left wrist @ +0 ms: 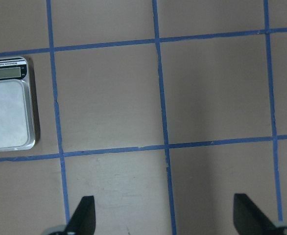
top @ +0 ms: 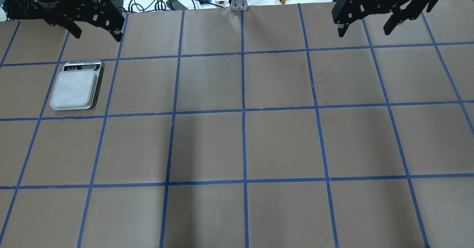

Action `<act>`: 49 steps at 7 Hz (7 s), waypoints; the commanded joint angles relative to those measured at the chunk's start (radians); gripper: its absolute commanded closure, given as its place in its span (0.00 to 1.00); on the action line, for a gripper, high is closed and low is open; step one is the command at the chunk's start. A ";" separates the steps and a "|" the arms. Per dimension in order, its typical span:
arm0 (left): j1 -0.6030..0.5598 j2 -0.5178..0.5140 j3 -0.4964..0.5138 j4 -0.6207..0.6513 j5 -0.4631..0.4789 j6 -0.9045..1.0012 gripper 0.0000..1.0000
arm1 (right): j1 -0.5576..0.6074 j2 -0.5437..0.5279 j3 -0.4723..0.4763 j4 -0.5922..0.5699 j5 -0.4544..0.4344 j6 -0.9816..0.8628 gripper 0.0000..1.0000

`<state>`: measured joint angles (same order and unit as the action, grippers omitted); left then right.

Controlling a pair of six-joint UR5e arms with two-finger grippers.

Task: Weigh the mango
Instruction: 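Move the left gripper down toward the red-yellow mango near the robot, then close the left gripper on the mango and lift it, then carry the mango with the left gripper over the white scale, then lower the mango onto the scale and open the left gripper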

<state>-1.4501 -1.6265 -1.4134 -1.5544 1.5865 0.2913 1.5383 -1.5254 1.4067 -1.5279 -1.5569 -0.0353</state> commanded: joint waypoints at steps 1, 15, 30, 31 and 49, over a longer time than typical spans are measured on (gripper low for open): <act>0.118 0.020 0.004 -0.051 0.000 0.230 0.00 | 0.000 0.001 0.000 0.000 0.000 0.000 0.00; 1.044 -0.475 -0.187 0.545 -0.002 2.549 0.00 | 0.000 -0.001 0.000 0.000 0.000 0.000 0.00; 0.622 -0.464 -0.032 0.426 -0.099 2.026 1.00 | 0.000 -0.001 0.000 0.000 0.001 0.000 0.00; 0.555 -0.470 -0.033 0.424 -0.133 1.887 1.00 | 0.000 -0.001 0.000 0.000 0.001 0.000 0.00; 0.323 0.012 -0.050 -0.091 -0.053 0.924 0.00 | 0.000 -0.001 0.000 0.000 0.001 0.000 0.00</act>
<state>-1.0681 -1.6792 -1.4628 -1.5650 1.4806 1.3321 1.5375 -1.5258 1.4067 -1.5278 -1.5559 -0.0353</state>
